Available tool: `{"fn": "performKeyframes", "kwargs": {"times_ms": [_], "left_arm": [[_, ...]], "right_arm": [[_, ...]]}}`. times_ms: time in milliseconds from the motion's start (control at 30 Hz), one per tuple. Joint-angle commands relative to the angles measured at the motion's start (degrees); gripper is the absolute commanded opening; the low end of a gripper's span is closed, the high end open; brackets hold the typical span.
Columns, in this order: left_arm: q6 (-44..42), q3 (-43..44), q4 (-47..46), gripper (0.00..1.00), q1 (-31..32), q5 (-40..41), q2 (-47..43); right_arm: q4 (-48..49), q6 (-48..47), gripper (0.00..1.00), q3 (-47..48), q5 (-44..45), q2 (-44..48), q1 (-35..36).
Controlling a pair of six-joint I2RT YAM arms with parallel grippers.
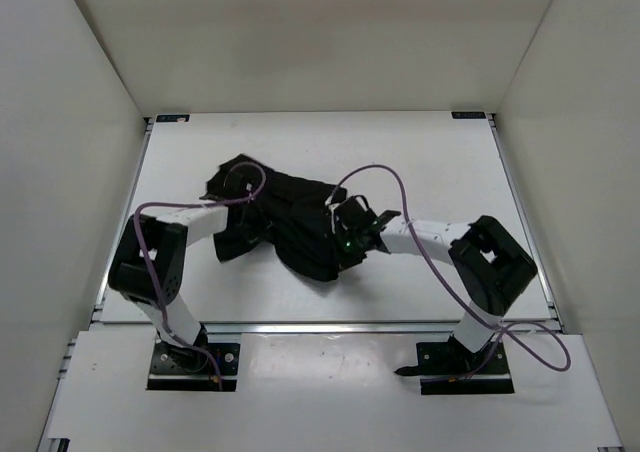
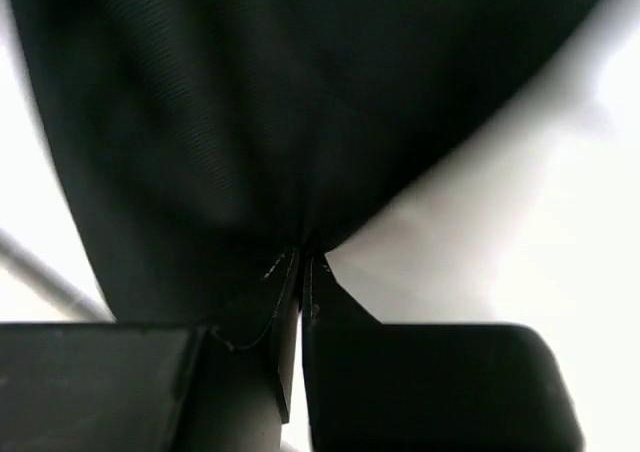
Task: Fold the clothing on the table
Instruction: Flatten the skirt out
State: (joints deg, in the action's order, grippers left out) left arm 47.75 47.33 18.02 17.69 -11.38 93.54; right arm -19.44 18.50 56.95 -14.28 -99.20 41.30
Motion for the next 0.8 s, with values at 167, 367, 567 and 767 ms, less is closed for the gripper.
{"fn": "performKeyframes", "kwargs": {"times_ms": [167, 367, 567, 767], "left_arm": [[-8.9, 19.6, 7.4, 0.30, -7.1, -2.2, 5.2], [-7.0, 3.7, 1.2, 0.74, -11.5, -11.6, -8.8], [-7.6, -3.7, 3.9, 0.99, -5.9, -7.6, -19.3], [-4.4, -9.7, -4.0, 0.69, 3.0, -7.4, -19.9]], "right_arm": [[-3.0, 10.2, 0.22, -2.8, -0.3, 11.2, 7.9], [-8.9, 3.6, 0.47, 4.0, 4.6, 15.7, 0.4], [-11.8, -5.1, 0.53, 7.0, 10.2, 12.9, -13.4], [-11.3, -9.8, 0.54, 6.1, 9.9, 9.4, -23.4]]}}
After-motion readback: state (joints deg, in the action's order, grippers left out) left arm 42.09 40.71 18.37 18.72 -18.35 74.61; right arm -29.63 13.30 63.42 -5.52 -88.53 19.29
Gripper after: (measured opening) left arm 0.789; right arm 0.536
